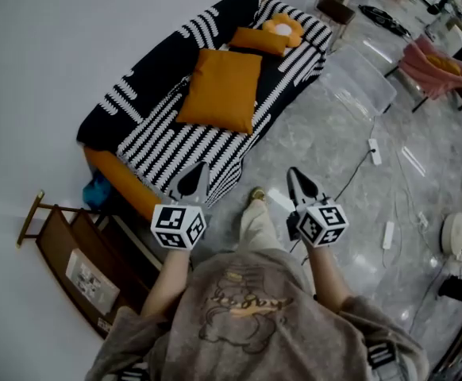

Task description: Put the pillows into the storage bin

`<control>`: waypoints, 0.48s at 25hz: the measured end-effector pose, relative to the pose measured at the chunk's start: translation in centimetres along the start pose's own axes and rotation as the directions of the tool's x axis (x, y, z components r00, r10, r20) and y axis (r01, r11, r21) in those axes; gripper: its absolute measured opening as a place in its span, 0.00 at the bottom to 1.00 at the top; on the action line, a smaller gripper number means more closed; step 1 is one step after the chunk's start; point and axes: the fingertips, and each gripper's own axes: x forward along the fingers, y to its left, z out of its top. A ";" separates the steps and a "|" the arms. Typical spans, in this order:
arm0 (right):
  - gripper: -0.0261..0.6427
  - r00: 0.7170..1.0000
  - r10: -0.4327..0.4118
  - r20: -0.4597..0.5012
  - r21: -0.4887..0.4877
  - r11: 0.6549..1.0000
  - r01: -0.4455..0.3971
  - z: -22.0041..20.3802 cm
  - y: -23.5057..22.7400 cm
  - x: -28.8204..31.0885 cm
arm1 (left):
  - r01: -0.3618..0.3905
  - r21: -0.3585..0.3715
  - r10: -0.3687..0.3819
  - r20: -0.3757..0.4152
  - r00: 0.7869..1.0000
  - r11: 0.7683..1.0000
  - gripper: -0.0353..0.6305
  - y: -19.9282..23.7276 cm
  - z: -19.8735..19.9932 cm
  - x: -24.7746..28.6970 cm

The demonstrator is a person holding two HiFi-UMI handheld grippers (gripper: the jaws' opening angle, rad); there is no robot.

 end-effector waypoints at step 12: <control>0.04 0.987 0.147 -0.066 -0.011 0.989 -0.149 7.8 -8.6 15.9 | -0.118 -0.021 0.119 0.013 0.993 0.993 0.06 5.5 6.5 16.8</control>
